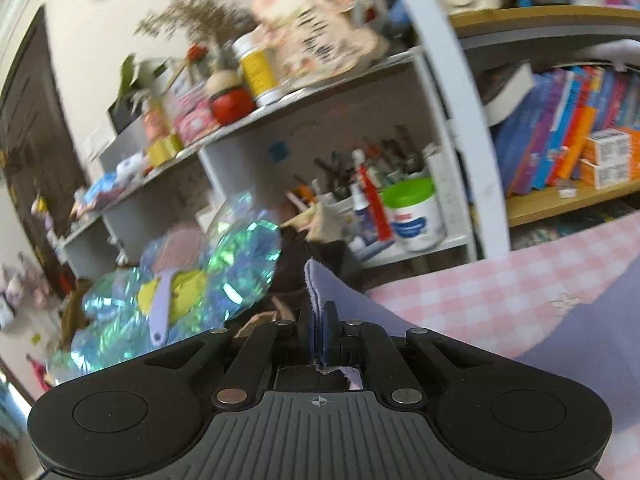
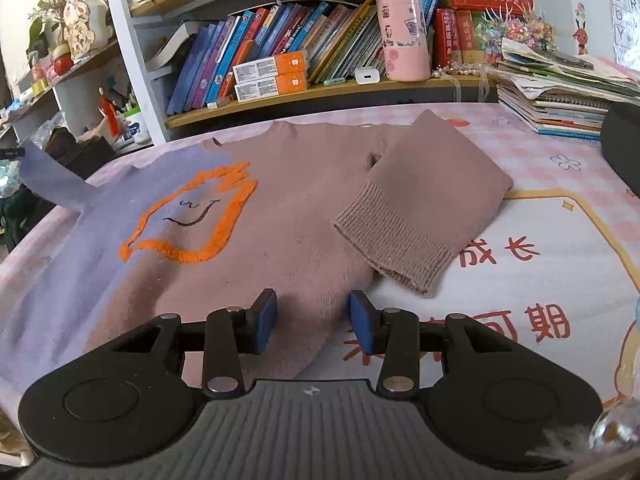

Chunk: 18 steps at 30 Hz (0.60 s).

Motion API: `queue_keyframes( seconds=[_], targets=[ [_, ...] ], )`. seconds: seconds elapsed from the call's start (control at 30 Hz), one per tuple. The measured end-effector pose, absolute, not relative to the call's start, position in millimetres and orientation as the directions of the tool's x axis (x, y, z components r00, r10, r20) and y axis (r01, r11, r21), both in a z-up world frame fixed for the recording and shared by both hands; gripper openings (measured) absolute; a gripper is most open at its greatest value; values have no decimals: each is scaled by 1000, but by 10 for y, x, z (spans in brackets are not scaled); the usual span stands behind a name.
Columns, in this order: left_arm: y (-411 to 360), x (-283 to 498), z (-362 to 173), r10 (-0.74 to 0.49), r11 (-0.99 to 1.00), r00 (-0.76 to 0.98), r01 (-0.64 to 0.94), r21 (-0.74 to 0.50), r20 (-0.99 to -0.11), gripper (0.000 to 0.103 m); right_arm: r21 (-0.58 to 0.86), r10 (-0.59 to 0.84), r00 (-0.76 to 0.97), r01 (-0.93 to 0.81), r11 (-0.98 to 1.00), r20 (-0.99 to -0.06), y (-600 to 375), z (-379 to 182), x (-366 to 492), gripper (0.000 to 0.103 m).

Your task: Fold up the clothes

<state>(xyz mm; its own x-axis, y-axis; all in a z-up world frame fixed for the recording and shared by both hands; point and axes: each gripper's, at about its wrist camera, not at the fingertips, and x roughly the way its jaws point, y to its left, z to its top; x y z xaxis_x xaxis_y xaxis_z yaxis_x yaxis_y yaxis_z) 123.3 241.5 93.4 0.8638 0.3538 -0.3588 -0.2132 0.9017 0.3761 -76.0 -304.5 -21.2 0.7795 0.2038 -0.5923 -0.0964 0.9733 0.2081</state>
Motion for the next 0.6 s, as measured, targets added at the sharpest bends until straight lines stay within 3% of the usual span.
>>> queue_keyframes(
  seconds=[0.23,0.4,0.47,0.53,0.6],
  targets=[
    [2639,1219,967,374,905,858,-253,342,-353,4,255,238,768,-101,962,-594,-3030,-203,-758,39],
    [2568,1168,981,404,882,843,-257,395,-355,15,232,219,780,-98,968,-586,-3021,-165,-775,39],
    [2494,992,980,359,906,866,-234,353,-347,24,193,188,795,-91,977,-577,-3034,-129,-788,39],
    [2420,817,979,314,927,888,-210,311,-337,24,136,146,812,-83,987,-565,-3052,-88,-793,39],
    [2283,573,911,172,972,915,-96,216,-366,27,61,99,832,-79,995,-546,-3047,-46,-784,39]
  ],
)
